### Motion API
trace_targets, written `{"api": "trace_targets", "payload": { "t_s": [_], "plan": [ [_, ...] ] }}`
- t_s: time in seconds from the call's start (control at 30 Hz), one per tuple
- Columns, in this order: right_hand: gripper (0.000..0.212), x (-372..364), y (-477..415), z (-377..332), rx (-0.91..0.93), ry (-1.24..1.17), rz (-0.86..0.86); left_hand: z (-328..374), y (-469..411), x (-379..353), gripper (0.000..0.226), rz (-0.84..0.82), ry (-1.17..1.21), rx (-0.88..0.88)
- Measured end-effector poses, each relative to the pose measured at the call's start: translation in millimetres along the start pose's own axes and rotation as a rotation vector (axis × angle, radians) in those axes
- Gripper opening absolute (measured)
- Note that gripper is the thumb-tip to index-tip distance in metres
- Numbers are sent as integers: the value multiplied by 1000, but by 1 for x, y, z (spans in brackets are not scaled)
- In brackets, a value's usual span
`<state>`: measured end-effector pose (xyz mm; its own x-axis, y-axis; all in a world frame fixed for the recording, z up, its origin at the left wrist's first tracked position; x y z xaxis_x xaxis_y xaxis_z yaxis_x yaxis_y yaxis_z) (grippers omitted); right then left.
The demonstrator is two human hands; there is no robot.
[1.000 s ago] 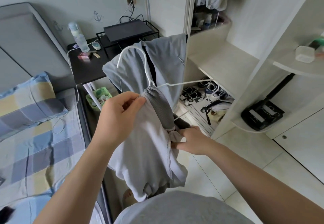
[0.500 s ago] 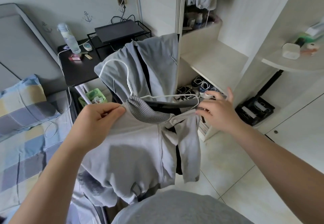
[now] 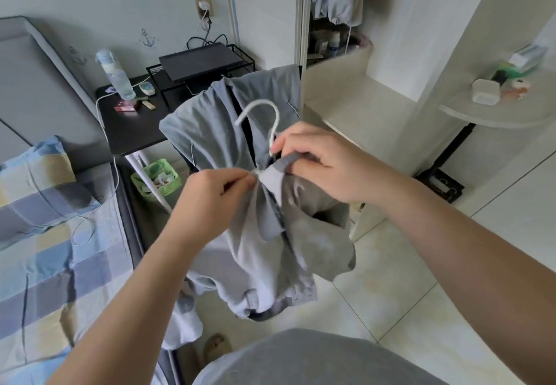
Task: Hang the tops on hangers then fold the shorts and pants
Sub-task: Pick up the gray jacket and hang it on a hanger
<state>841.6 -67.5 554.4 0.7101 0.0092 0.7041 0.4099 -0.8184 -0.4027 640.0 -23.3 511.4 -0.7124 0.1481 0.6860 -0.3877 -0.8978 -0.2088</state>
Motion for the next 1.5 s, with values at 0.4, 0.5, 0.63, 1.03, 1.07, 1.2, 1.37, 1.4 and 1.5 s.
{"api": "trace_targets", "payload": {
  "t_s": [0.4,0.5,0.63,1.03,1.07,1.2,1.37,1.4,1.5],
  "plan": [
    [46,-15,6,21,-276,-47,-19,0,1,15,32,-1,148,-69],
    [41,-26,9,21,-285,-141,14,-5,-2,19,29,0,163,-91],
    [20,-31,7,20,-272,-203,22,-18,-4,17,19,-26,302,-52],
    [38,4,23,30,-267,-8,-84,-69,-8,51,10,169,359,24],
    [43,1,20,29,-243,40,-103,-65,-11,46,10,145,368,7],
    [47,0,8,27,-209,105,-156,-57,-17,34,7,65,327,-20],
    [25,4,12,28,-248,91,-185,-60,-17,31,5,-86,344,-16],
    [27,4,13,29,-253,107,-176,-65,-18,29,9,-168,314,41],
    [30,10,16,35,-276,124,-116,-93,-14,15,17,-407,106,287]
  ]
}}
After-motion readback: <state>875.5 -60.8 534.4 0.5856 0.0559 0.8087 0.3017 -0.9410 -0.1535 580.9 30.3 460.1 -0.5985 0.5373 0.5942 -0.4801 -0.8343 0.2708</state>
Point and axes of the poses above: each hand's wrist, its own y-axis away from the middle knuckle, its own x-axis out of the back of the hand, z = x × y, the point moved 3 cm from there along -y, towards the middle knuckle, and after that the axes turned 8 degrees about x, right-handed, at the moved point
